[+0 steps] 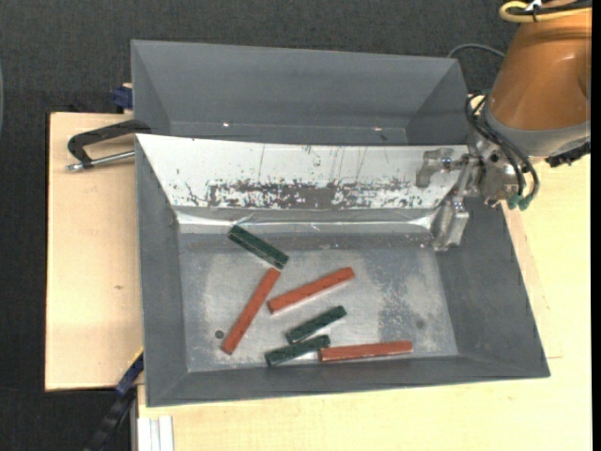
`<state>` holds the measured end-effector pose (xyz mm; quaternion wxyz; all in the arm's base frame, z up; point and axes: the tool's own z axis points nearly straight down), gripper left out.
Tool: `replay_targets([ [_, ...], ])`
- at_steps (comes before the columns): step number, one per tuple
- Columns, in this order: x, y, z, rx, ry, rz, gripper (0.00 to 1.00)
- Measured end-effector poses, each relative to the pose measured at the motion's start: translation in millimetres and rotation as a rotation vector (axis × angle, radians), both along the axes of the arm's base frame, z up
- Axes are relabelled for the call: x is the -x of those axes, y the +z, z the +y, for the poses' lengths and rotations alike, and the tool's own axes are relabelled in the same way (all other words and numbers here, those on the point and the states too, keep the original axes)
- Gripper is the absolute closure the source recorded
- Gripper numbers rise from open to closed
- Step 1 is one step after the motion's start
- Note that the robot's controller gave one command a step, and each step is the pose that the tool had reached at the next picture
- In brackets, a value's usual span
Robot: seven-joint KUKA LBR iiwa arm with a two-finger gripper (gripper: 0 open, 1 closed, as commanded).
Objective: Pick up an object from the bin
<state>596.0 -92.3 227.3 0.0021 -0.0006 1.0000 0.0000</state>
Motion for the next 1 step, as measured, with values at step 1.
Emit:
replay_targets([
  [1,3.0,-50.7,22.9,0.001,0.038,-0.005,0.0],
])
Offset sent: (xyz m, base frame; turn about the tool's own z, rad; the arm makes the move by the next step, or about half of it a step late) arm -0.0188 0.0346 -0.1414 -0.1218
